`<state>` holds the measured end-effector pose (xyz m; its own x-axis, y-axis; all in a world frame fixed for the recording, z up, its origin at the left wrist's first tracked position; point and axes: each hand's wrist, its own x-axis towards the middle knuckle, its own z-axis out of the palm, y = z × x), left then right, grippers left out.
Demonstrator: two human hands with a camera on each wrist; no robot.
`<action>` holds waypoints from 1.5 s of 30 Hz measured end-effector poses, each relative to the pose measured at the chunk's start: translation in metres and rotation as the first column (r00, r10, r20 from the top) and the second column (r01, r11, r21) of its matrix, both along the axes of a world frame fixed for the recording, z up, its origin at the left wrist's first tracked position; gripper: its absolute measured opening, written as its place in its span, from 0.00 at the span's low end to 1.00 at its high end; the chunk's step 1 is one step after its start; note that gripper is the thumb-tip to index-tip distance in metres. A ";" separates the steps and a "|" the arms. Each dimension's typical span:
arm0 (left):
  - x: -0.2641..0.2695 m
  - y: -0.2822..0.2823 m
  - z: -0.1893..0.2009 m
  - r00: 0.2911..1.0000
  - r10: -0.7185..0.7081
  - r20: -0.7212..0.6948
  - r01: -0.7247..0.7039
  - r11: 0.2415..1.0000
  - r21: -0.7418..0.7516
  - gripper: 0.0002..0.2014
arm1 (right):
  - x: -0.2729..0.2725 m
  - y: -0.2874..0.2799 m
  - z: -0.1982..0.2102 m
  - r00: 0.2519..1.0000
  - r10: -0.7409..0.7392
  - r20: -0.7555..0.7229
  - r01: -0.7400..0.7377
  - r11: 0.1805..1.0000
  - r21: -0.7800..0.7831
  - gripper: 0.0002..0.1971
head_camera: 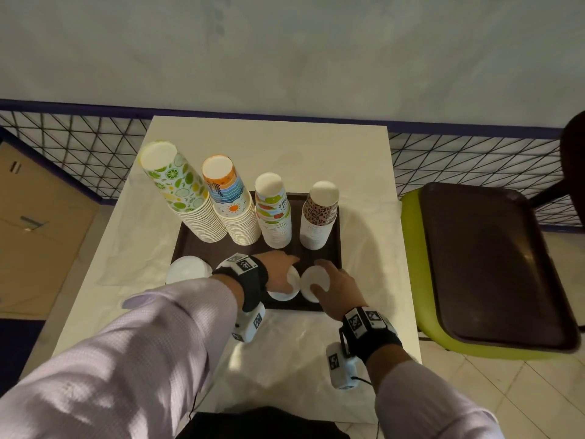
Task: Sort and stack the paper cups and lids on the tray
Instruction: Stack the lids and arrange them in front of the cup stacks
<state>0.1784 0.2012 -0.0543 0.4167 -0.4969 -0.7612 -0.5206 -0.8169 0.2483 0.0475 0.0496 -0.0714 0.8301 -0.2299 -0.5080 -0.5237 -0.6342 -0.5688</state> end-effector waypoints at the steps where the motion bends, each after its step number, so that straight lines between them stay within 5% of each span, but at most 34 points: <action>1: 0.000 0.000 0.000 1.000 0.009 0.005 -0.009 1.000 -0.002 0.45 | 0.000 0.000 -0.001 1.000 -0.004 0.001 0.004 1.000 0.001 0.31; 14: -0.005 0.001 -0.001 0.994 0.007 0.112 -0.017 0.995 0.094 0.45 | -0.001 0.001 -0.002 0.996 -0.068 -0.049 0.068 0.998 0.000 0.34; 28: -0.003 0.021 0.026 0.959 0.283 -0.029 -0.285 0.950 -0.125 0.42 | -0.002 0.004 -0.002 0.993 -0.115 -0.040 0.115 0.993 0.011 0.32; 34: -0.009 0.069 0.048 0.873 0.484 -0.056 -0.479 0.830 -0.288 0.39 | 0.018 0.021 -0.002 0.994 -0.097 -0.047 0.097 0.995 0.013 0.33; 45: -0.015 0.111 0.057 0.631 0.702 -0.331 -0.749 0.438 -0.498 0.32 | 0.061 0.061 0.001 0.998 -0.049 0.026 0.047 0.996 0.076 0.27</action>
